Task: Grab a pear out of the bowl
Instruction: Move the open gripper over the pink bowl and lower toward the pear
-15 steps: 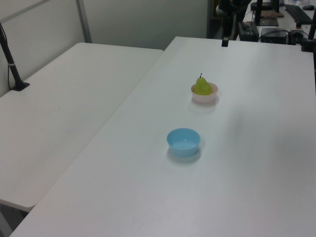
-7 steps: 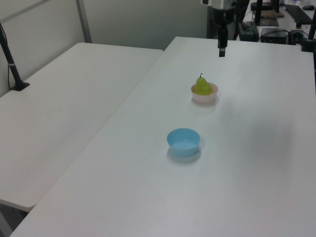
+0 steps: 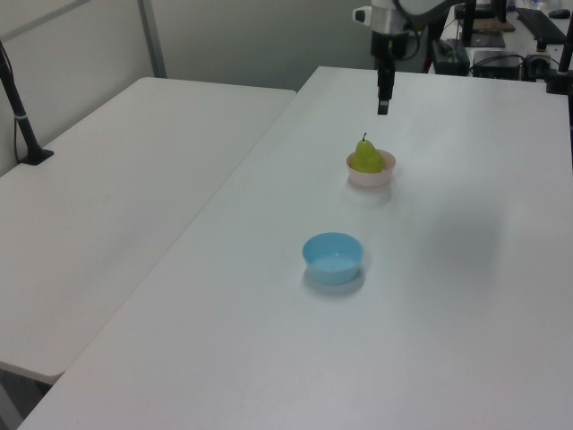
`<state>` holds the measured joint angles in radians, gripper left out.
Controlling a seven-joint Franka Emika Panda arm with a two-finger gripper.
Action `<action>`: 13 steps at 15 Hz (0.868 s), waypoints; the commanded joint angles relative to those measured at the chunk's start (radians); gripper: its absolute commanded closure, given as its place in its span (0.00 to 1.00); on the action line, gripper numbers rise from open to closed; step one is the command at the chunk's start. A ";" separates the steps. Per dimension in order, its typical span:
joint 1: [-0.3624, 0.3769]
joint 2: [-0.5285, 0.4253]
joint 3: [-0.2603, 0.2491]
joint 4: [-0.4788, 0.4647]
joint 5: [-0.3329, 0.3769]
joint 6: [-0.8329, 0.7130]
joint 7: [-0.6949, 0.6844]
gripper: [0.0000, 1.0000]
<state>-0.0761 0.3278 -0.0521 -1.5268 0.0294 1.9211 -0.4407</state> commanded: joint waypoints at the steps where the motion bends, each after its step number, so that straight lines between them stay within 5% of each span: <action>1: 0.006 0.034 -0.009 -0.029 -0.013 0.076 0.020 0.00; 9: 0.010 0.111 -0.009 -0.053 -0.033 0.187 0.020 0.00; 13: 0.015 0.129 -0.008 -0.056 -0.046 0.219 0.020 0.11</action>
<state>-0.0739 0.4600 -0.0549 -1.5619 0.0099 2.0863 -0.4397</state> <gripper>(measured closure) 0.026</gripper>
